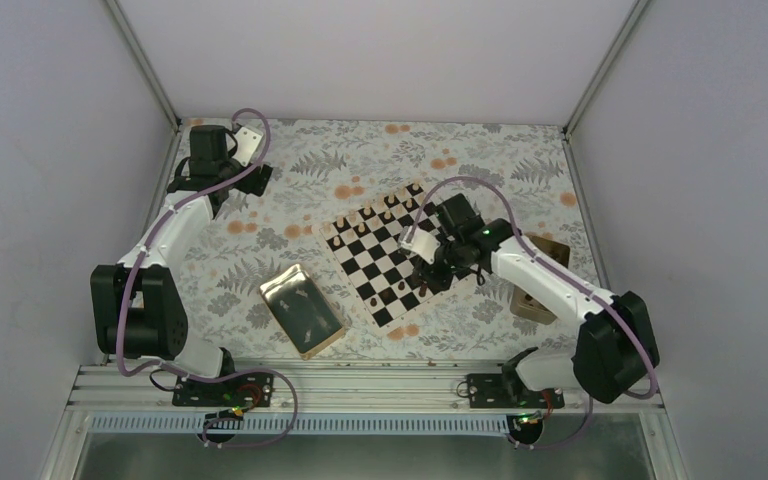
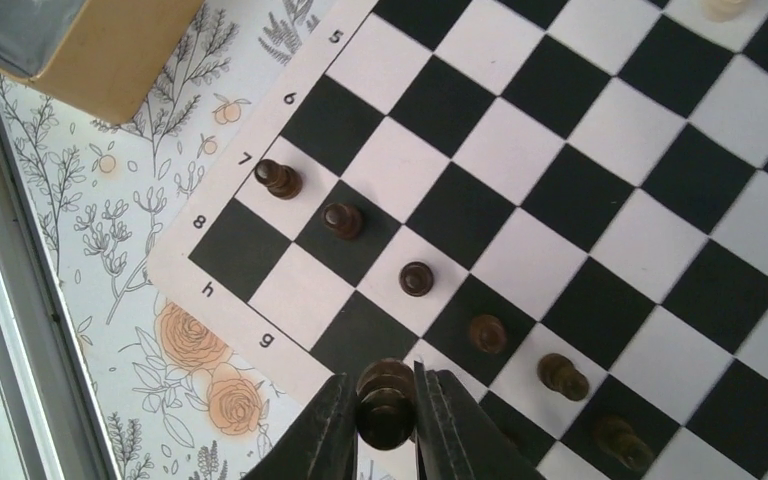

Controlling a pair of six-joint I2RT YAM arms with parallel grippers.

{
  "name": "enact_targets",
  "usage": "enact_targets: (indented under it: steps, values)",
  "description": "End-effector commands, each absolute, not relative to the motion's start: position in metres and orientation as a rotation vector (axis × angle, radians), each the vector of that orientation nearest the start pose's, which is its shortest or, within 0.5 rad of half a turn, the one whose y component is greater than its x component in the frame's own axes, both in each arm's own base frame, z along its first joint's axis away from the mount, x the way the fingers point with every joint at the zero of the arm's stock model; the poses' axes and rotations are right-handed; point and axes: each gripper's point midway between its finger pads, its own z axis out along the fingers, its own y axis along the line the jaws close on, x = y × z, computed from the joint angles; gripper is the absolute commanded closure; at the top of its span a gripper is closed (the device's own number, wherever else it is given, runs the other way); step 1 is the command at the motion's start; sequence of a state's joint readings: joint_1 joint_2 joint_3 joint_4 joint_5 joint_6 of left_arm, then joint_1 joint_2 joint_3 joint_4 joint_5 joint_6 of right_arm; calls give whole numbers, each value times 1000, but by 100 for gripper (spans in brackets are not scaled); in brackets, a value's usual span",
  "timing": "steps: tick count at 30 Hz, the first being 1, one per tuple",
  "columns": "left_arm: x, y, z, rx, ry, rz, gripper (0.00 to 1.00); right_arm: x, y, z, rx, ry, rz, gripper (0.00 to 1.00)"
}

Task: Set up the chess pieces on the board
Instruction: Place the chess piece on the chessboard.

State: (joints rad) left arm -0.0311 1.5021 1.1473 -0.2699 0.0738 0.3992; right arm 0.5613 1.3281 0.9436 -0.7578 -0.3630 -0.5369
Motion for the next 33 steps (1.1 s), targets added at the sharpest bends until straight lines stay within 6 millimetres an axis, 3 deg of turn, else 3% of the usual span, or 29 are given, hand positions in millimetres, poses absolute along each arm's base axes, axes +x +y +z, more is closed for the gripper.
enact_targets:
  steps: [1, 6, 14, 33]
  values:
    - [451, -26, 211, 496, 2116, 139, 0, 218, 226, 115, -1546, 2229, 488, 82]
    - [450, -23, 210, 486, 2120, 156, 0, 206, 239, 103, -1637, 2216, 488, 82]
    - [449, -22, 208, 485, 2126, 166, 0, 196, 237, 85, -1700, 2212, 452, 82]
    - [449, -21, 207, 481, 2129, 173, 0, 204, 232, 60, -1680, 2203, 377, 83]
